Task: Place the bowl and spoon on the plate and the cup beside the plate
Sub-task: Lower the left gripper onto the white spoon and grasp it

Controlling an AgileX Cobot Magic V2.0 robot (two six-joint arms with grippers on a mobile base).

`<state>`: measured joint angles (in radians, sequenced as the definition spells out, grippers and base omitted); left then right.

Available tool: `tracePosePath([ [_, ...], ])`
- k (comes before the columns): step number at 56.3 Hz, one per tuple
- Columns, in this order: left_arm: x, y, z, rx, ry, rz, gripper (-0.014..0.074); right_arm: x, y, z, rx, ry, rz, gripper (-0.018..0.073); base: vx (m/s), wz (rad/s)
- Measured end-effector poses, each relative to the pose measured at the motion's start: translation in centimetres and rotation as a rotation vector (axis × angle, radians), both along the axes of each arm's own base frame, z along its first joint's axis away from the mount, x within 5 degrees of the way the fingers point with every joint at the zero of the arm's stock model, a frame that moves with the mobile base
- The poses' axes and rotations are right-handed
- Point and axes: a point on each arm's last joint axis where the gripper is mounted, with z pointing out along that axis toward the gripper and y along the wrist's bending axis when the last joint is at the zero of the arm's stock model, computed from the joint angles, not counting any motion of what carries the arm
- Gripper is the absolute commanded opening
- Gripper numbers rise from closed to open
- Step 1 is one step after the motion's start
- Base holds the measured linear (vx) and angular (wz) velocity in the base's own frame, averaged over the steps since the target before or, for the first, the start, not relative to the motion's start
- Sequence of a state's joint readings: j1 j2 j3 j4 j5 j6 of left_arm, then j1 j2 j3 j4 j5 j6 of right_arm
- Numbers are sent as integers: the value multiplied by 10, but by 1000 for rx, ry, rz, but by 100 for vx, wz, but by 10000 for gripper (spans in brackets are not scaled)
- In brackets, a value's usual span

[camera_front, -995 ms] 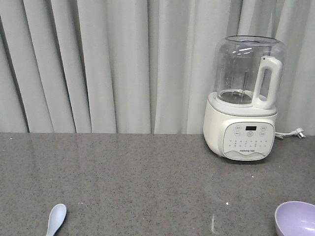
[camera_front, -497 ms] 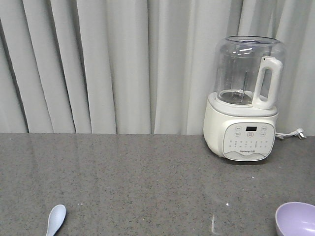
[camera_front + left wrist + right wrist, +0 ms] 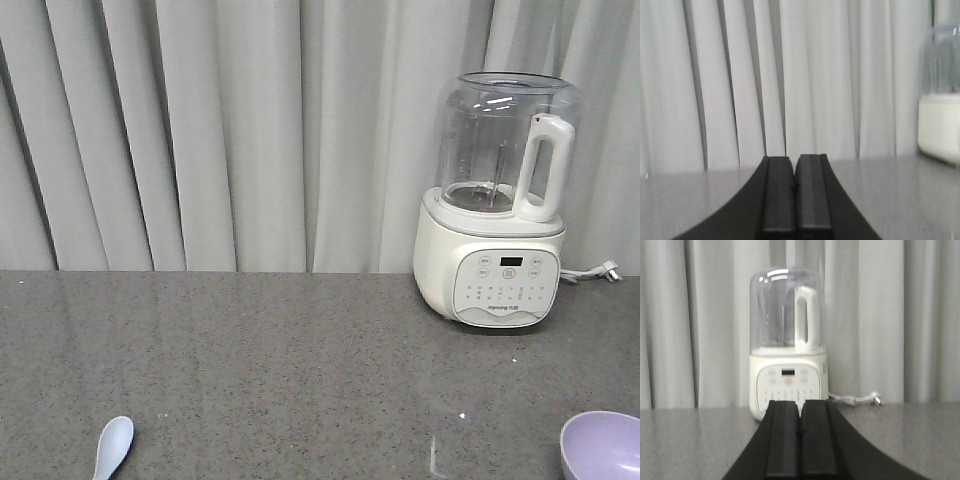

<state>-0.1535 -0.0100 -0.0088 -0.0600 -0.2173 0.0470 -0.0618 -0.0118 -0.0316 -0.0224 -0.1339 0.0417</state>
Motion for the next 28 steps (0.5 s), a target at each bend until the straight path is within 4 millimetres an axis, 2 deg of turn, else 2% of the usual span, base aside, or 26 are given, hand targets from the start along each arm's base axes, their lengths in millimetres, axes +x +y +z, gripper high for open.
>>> tracePosePath([
  [3, -7, 2, 24, -57, -94, -3, -3, -6, 0, 25, -4, -68, 0, -8, 0, 0],
  [8, -20, 6, 73, -93, -216, 5, -3, -20, 1, 87, -15, -197, -1, -8, 0, 0],
  [9, -23, 6, 85, -93, -242, 9, -3, -19, 1, 95, -20, -202, -3, -8, 0, 0],
  [13, -23, 7, 128, -72, -284, 30, -3, -21, 1, 150, -48, -270, -13, -8, 0, 0],
  [17, -15, 6, 176, -74, -295, 30, -3, -5, 0, 191, -67, -261, -21, -8, 0, 0],
  [21, 10, 1, 205, -72, -220, 15, -3, 16, -1, 217, -64, -218, -21, -8, 0, 0],
  [22, 75, -12, 227, -30, -13, -16, -3, 75, -5, 226, -60, -44, -21, -8, 0, 0],
  [28, 115, -20, 214, 0, 155, -34, 0, 103, -7, 210, -53, 88, -19, -4, 0, 0],
])
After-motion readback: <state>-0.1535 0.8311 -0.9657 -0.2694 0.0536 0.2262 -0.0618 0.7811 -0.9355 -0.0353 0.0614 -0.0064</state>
